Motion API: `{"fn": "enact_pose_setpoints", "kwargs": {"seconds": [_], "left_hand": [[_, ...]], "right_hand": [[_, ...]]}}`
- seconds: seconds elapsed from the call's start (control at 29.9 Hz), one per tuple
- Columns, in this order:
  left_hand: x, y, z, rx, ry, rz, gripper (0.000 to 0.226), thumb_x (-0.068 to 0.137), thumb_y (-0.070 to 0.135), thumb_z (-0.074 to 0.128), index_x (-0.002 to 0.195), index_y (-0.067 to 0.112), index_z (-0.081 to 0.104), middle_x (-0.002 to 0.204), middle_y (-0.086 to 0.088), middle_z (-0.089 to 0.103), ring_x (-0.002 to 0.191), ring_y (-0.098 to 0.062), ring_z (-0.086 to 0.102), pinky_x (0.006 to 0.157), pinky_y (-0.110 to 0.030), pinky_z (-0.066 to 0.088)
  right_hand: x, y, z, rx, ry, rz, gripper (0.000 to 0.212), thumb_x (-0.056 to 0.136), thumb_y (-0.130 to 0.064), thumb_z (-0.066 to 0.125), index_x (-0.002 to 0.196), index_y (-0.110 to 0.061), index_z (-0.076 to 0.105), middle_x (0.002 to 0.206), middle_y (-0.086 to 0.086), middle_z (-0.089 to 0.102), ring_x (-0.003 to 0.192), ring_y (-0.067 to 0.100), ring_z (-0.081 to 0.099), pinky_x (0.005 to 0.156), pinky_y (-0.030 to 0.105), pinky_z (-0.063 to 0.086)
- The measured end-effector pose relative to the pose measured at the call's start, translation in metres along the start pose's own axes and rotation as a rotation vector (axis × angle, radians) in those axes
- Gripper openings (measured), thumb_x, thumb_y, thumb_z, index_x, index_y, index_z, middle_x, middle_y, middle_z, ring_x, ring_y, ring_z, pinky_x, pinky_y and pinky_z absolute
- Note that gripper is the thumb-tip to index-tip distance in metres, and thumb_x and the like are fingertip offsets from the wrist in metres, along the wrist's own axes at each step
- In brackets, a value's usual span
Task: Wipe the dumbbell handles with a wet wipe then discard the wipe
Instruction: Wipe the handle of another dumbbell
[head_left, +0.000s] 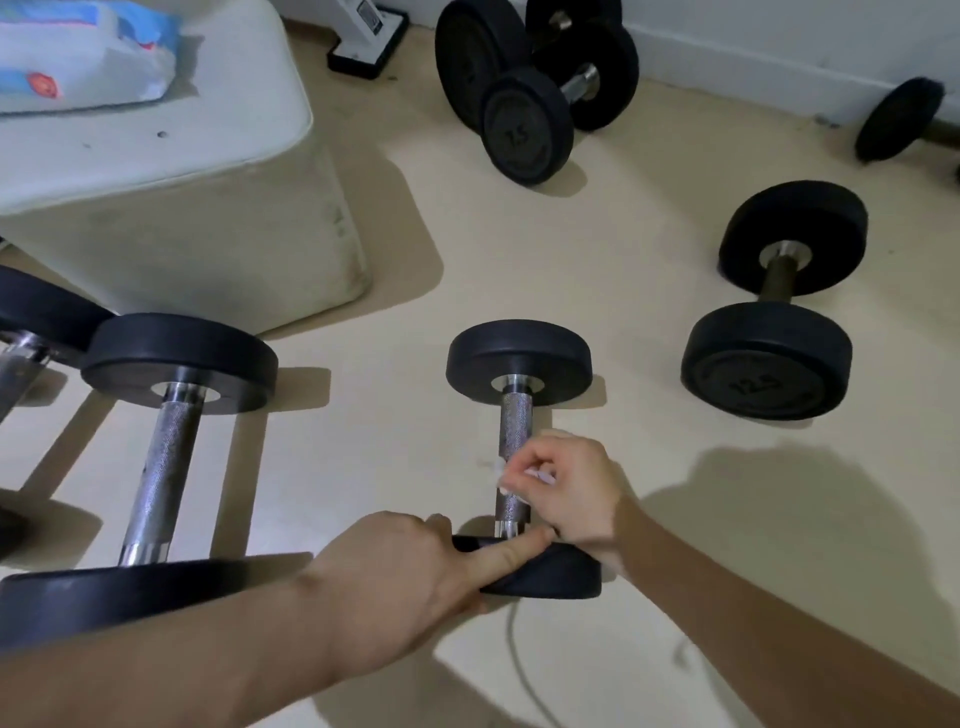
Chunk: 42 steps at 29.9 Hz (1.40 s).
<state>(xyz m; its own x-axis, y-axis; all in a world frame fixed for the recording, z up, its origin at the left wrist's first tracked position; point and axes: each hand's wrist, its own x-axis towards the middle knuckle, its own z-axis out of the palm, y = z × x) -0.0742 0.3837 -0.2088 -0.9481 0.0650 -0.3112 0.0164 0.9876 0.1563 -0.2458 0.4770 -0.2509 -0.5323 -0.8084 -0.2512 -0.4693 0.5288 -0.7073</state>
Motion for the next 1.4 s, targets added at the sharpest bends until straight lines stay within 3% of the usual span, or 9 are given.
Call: {"fn": "enact_pose_setpoints", "kwargs": {"seconds": [0.13, 0.23, 0.33, 0.53, 0.7, 0.84, 1.0, 1.2, 1.4], "left_hand": [[0.011, -0.003, -0.015, -0.06, -0.088, 0.012, 0.065, 0.1, 0.047, 0.029, 0.134, 0.053, -0.026, 0.085, -0.006, 0.035, 0.068, -0.027, 0.034, 0.055, -0.033, 0.024], [0.009, 0.0, -0.017, -0.016, 0.077, 0.008, 0.056, 0.09, 0.043, 0.043, 0.141, 0.043, 0.019, 0.078, -0.001, 0.045, 0.058, -0.021, 0.037, 0.047, -0.027, 0.028], [0.004, 0.011, -0.005, -0.13, 0.179, -0.001, 0.051, 0.078, 0.037, 0.034, 0.125, 0.032, 0.053, 0.079, 0.0, 0.054, 0.056, -0.018, 0.05, 0.04, -0.02, 0.032], [-0.001, 0.01, 0.005, -0.062, 0.251, -0.02, 0.063, 0.07, 0.024, 0.05, 0.133, 0.03, 0.049, 0.084, 0.001, 0.05, 0.068, -0.018, 0.051, 0.046, -0.017, 0.031], [-0.012, -0.001, 0.015, -0.105, 0.147, -0.106, 0.097, 0.049, 0.016, 0.081, 0.134, 0.033, 0.039, 0.089, 0.003, 0.047, 0.07, -0.018, 0.051, 0.046, -0.027, 0.05], [-0.022, -0.008, 0.011, -0.108, 0.099, -0.143, 0.088, 0.05, 0.015, 0.077, 0.13, 0.031, 0.042, 0.087, 0.004, 0.047, 0.064, -0.018, 0.051, 0.043, -0.028, 0.048], [-0.029, -0.014, 0.01, -0.021, 0.144, -0.137, 0.076, 0.044, 0.012, 0.079, 0.114, 0.025, 0.051, 0.091, 0.002, 0.056, 0.077, -0.02, 0.056, 0.05, -0.029, 0.05], [-0.031, -0.016, 0.014, 0.016, 0.174, -0.131, 0.079, 0.043, 0.008, 0.079, 0.115, 0.023, 0.05, 0.091, 0.002, 0.058, 0.075, -0.021, 0.056, 0.049, -0.032, 0.051], [-0.033, -0.018, 0.015, 0.051, 0.163, -0.149, 0.078, 0.038, 0.009, 0.082, 0.108, 0.022, 0.051, 0.085, 0.003, 0.061, 0.065, -0.02, 0.056, 0.041, -0.03, 0.047]], "right_hand": [[0.018, 0.003, -0.008, -0.033, -0.03, -0.079, 0.006, 0.081, -0.011, 0.068, 0.075, -0.009, 0.069, 0.081, 0.0, 0.058, 0.077, 0.014, 0.057, 0.069, 0.011, 0.041], [0.028, -0.001, -0.006, 0.025, 0.19, -0.035, 0.01, 0.083, -0.009, 0.066, 0.073, -0.008, 0.066, 0.078, -0.003, 0.052, 0.067, 0.006, 0.051, 0.062, 0.005, 0.037], [0.002, 0.004, -0.003, 0.006, -0.005, -0.047, 0.011, 0.08, -0.01, 0.07, 0.069, -0.011, 0.065, 0.078, 0.0, 0.055, 0.067, -0.002, 0.049, 0.06, 0.005, 0.037], [0.024, 0.001, 0.001, 0.06, 0.28, 0.033, 0.01, 0.085, -0.01, 0.063, 0.075, -0.011, 0.064, 0.083, 0.002, 0.058, 0.065, 0.0, 0.05, 0.058, 0.002, 0.035], [0.0, 0.004, 0.011, 0.223, -0.009, 0.077, 0.02, 0.08, -0.009, 0.068, 0.064, -0.019, 0.062, 0.053, -0.008, 0.058, 0.047, 0.003, 0.047, 0.05, 0.014, 0.037], [0.045, -0.007, 0.023, 0.206, 0.326, 0.079, 0.014, 0.083, -0.006, 0.062, 0.071, -0.014, 0.062, 0.067, 0.0, 0.06, 0.062, 0.012, 0.053, 0.057, 0.023, 0.038], [0.002, -0.006, 0.03, 0.422, 0.034, 0.098, 0.021, 0.082, -0.002, 0.066, 0.066, -0.013, 0.057, 0.056, 0.004, 0.058, 0.049, 0.007, 0.049, 0.052, 0.018, 0.042], [0.054, -0.009, 0.047, 0.595, 0.46, 0.326, 0.026, 0.081, -0.001, 0.062, 0.066, -0.022, 0.061, 0.069, 0.006, 0.064, 0.064, 0.023, 0.06, 0.065, 0.041, 0.054], [0.015, -0.008, 0.042, 0.43, 0.15, 0.177, 0.022, 0.079, -0.004, 0.068, 0.063, -0.018, 0.061, 0.056, -0.003, 0.06, 0.049, 0.004, 0.053, 0.053, 0.022, 0.047]]}}
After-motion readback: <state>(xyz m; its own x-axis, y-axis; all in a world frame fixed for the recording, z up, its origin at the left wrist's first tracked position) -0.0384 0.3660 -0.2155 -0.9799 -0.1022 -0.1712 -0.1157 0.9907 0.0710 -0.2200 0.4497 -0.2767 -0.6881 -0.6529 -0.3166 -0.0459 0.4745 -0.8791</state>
